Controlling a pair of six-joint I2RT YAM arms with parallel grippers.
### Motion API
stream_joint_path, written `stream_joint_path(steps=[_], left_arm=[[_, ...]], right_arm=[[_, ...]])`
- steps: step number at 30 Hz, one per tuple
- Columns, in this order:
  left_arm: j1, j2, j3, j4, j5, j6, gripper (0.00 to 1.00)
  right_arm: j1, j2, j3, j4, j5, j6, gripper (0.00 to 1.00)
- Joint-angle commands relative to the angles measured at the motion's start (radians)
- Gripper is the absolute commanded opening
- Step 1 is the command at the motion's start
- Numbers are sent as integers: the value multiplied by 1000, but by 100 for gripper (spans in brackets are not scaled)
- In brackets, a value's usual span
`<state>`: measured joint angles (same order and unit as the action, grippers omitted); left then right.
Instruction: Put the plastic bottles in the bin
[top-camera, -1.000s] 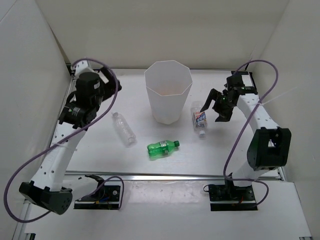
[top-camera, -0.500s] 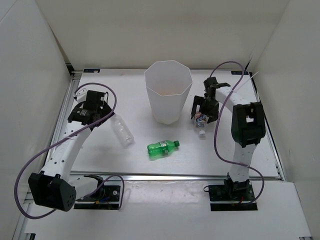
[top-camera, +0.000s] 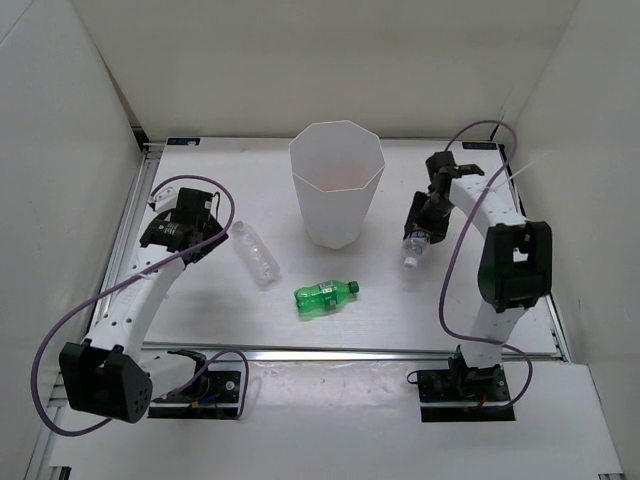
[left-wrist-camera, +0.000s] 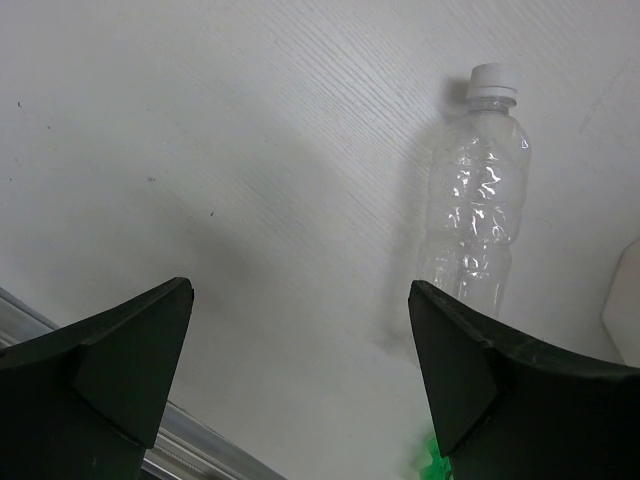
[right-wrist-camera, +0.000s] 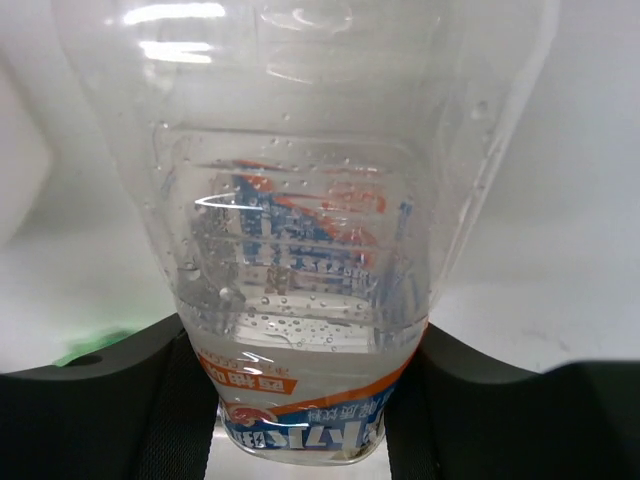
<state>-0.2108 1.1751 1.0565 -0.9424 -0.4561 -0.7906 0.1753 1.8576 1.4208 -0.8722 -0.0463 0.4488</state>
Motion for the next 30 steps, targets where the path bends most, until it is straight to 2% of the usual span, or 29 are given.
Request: stream_joint_path(steps=[1,5,6,11,17,18,21,24,25,26,27,30], left_arm=[[4,-2,11,10,-18,-18,100],[4,-2,2,44,-7,-7,100],[4,-2,2,54,3,-7,100],[4,21,2,77,80,-7,100],[4,50,2,97,125,-7,100],[4,51,11,97,125,-7,100],[4,60,20,106,163,4,100],[4,78,30,125,212,19,100],[4,78,30,125,212,28,100],[4,78,30,134,230,37,100],[4,78,30,151,258,37,100],[4,103,30,194,351,59,100]], right_arm=[[-13,-161,139,-123,25,66,15],[21,-261,393,-151,0,50,15],[32,-261,520,-151,-27,35,15],[118,-186,818,-91,-75,-36,15],[251,-97,828,75,-27,-133,32],[263,-80,846,75,-27,-133,38],[273,-17,860,101,-92,-133,42],[273,15,885,110,-106,-133,53],[273,15,885,110,-115,-124,78],[273,15,873,110,-115,-124,95],[273,6,872,110,-115,-124,100],[273,-55,863,101,-95,-124,100]])
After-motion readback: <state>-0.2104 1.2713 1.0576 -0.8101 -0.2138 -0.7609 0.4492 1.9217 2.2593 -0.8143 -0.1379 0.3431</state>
